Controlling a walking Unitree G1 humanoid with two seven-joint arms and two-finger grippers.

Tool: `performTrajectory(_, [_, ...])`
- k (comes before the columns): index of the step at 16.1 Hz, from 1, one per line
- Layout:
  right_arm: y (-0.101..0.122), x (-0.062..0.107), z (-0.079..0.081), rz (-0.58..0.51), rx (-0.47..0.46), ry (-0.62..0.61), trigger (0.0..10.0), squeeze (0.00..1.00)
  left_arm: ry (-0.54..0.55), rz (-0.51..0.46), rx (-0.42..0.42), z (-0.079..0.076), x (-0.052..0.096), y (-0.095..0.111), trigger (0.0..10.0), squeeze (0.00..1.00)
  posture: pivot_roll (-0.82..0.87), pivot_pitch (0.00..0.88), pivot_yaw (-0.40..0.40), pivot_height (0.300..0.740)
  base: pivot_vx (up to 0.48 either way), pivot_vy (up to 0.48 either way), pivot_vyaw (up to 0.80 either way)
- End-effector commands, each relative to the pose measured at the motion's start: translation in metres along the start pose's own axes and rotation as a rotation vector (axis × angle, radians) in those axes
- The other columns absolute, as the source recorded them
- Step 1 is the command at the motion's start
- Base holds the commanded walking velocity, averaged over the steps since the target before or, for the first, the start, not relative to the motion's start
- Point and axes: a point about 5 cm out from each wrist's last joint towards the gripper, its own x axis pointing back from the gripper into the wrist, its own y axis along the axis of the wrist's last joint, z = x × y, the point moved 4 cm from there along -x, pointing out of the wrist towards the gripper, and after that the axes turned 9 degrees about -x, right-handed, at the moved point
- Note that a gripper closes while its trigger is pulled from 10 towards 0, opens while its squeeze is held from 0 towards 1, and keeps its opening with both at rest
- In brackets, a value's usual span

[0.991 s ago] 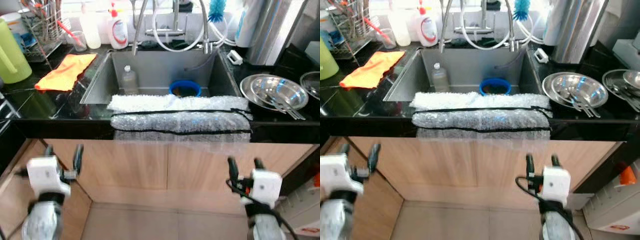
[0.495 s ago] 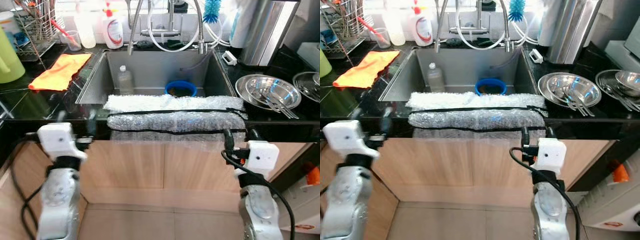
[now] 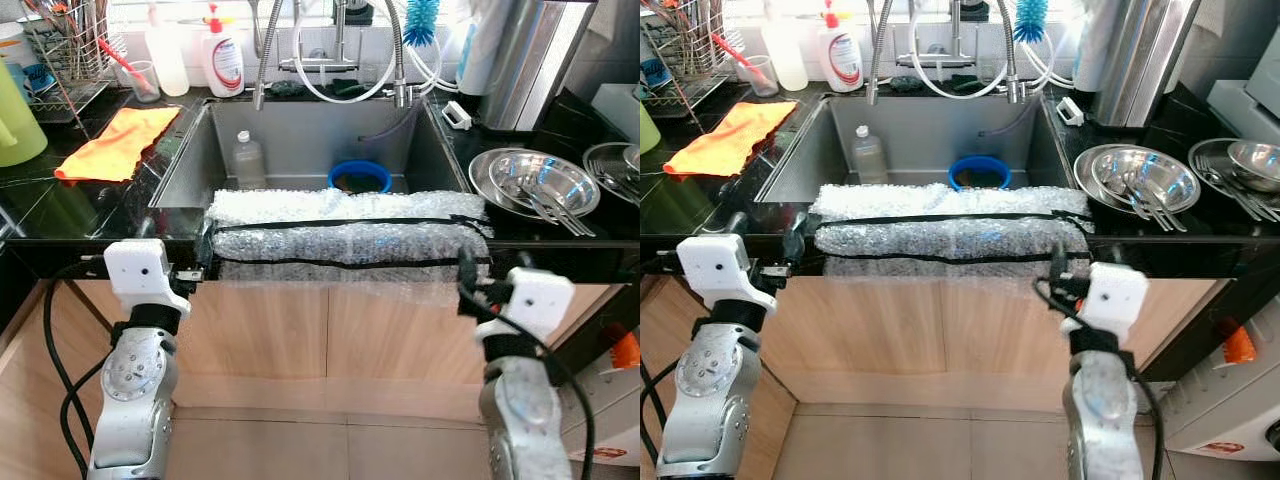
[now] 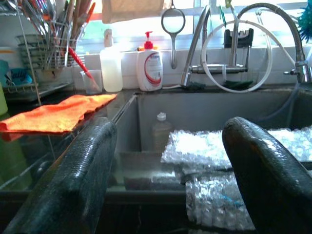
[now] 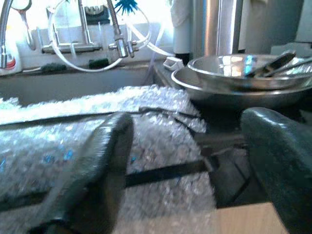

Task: Kitchen organization

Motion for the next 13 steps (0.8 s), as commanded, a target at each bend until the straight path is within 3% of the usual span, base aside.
performTrajectory(1, [0.010, -0.005, -0.001, -0.023, -0.017, -0.014, 10.0, 1.00, -0.001, -0.008, 0.007, 0.000, -0.004, 0.004, 10.0, 0.00, -0.06, 0.000, 0.033, 0.740, 0.000, 0.000, 0.00])
performTrajectory(2, [0.011, -0.006, 0.000, -0.025, -0.004, -0.009, 10.0, 0.00, -0.001, -0.007, 0.008, -0.001, -0.004, 0.004, 10.0, 0.00, -0.06, 0.000, 0.030, 0.740, 0.000, 0.000, 0.00])
performTrajectory(9, [0.024, -0.029, -0.007, -0.052, -0.078, -0.068, 10.0, 0.00, -0.002, -0.010, 0.006, -0.003, -0.006, 0.004, 10.0, 0.00, -0.06, 0.000, 0.030, 0.740, 0.000, 0.000, 0.00])
performTrajectory(13, [0.015, -0.032, -0.007, -0.007, -0.121, -0.081, 10.0, 0.00, -0.002, -0.007, 0.005, -0.003, -0.006, 0.004, 10.0, 0.00, -0.05, 0.000, 0.025, 0.740, 0.000, 0.000, 0.00])
